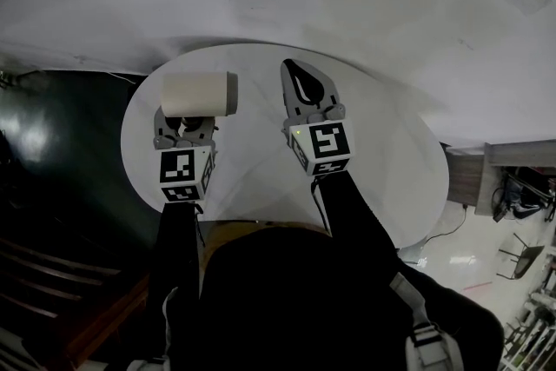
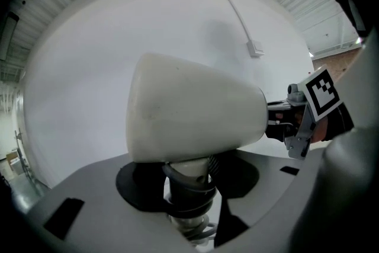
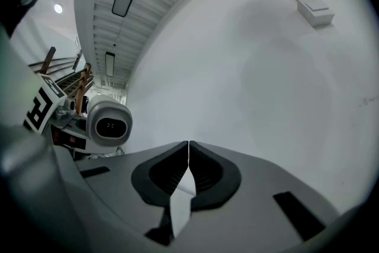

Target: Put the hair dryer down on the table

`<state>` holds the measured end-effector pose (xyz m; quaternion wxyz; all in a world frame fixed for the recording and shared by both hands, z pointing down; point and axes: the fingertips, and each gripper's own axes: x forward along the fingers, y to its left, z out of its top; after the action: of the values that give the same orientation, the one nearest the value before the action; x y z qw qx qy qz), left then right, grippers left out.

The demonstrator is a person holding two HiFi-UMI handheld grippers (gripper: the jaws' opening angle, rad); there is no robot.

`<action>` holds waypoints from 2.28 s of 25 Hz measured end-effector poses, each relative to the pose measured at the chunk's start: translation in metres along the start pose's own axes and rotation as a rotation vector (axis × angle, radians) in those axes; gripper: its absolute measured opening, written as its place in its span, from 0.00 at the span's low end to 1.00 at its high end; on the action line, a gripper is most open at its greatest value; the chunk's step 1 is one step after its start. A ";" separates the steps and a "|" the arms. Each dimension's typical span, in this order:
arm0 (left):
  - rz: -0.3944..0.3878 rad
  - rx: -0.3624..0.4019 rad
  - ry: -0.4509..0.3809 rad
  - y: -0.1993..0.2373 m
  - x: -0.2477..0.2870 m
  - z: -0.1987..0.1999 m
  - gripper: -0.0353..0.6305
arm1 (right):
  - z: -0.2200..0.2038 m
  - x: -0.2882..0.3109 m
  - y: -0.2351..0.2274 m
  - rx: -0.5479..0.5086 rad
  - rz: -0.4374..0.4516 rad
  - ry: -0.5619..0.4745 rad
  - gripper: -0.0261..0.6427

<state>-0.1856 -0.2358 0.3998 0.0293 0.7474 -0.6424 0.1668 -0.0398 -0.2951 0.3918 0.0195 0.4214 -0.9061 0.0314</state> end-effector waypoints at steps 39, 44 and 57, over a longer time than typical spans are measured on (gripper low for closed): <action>-0.377 0.229 0.469 -0.074 0.181 -0.174 0.38 | -0.048 -0.027 -0.053 -0.017 -0.191 0.157 0.08; -0.382 0.318 0.507 -0.084 0.192 -0.186 0.39 | -0.058 -0.030 -0.054 -0.010 -0.196 0.177 0.08; -0.518 0.469 0.599 -0.108 0.203 -0.207 0.40 | -0.071 -0.037 -0.055 -0.003 -0.212 0.207 0.08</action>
<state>-0.1010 -0.3567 0.6718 0.0846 0.7887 -0.3425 0.5034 0.0268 -0.2975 0.4629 0.1169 0.5093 -0.8496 0.0710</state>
